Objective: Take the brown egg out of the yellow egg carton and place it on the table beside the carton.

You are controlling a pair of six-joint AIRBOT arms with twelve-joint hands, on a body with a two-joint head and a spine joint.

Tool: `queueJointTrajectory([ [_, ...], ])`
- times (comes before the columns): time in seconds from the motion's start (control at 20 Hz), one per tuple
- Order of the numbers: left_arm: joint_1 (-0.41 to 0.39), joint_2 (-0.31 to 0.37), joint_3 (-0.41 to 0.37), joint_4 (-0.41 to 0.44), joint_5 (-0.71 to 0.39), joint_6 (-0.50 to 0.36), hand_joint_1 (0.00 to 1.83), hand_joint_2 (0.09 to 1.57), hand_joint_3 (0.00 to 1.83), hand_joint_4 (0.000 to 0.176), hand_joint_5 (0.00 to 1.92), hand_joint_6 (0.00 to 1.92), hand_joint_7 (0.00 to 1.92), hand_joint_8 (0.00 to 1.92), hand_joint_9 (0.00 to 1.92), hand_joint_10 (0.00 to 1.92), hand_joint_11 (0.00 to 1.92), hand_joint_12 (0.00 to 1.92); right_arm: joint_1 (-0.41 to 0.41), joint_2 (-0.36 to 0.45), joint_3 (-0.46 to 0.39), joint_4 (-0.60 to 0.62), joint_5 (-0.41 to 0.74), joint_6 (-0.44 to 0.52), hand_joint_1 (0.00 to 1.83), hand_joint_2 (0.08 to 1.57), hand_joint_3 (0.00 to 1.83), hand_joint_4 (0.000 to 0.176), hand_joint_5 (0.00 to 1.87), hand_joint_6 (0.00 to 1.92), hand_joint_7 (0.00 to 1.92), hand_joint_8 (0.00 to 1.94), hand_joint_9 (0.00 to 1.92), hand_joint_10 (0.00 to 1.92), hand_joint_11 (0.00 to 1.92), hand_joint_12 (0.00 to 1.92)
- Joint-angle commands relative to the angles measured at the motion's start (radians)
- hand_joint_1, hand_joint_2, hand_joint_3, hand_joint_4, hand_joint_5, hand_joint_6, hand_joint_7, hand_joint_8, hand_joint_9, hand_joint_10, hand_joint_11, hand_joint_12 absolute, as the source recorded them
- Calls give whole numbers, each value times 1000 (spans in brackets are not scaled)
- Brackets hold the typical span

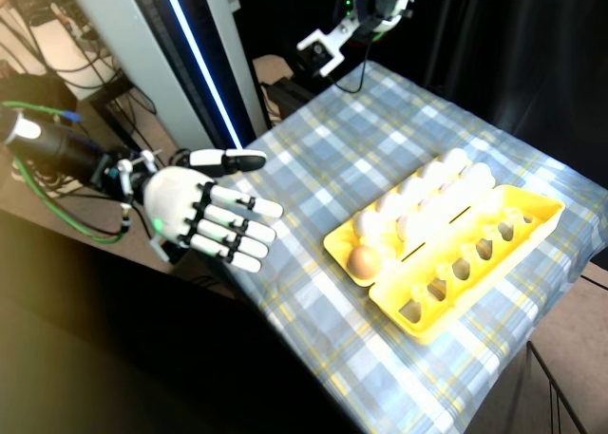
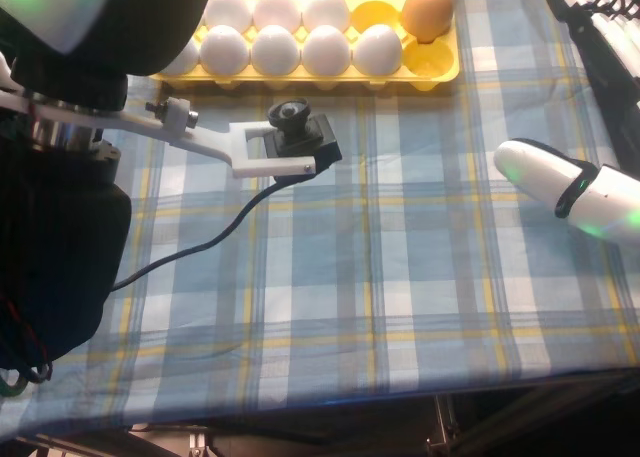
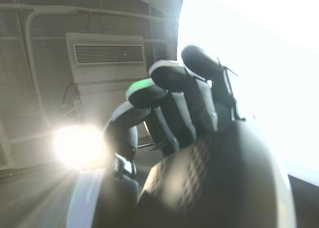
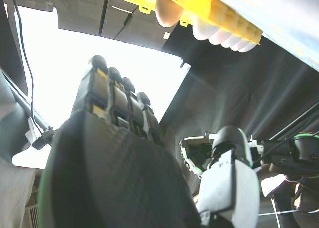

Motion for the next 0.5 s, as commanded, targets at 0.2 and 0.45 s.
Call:
queueJointTrajectory([
  [0.2,-24,-11,-7,39,-83,-10,872,1278,0,0,864,1475,896,1440,808,1225,633,1035,12,10,14,-33,111,9,290,1104,7,5,0,0,0,0,0,0,0,0],
  [0.45,-24,-10,-7,39,-83,-11,908,1268,0,0,873,1589,929,1479,872,1205,734,935,106,42,83,-92,-12,9,271,1091,0,0,47,14,42,12,0,0,0,0],
])
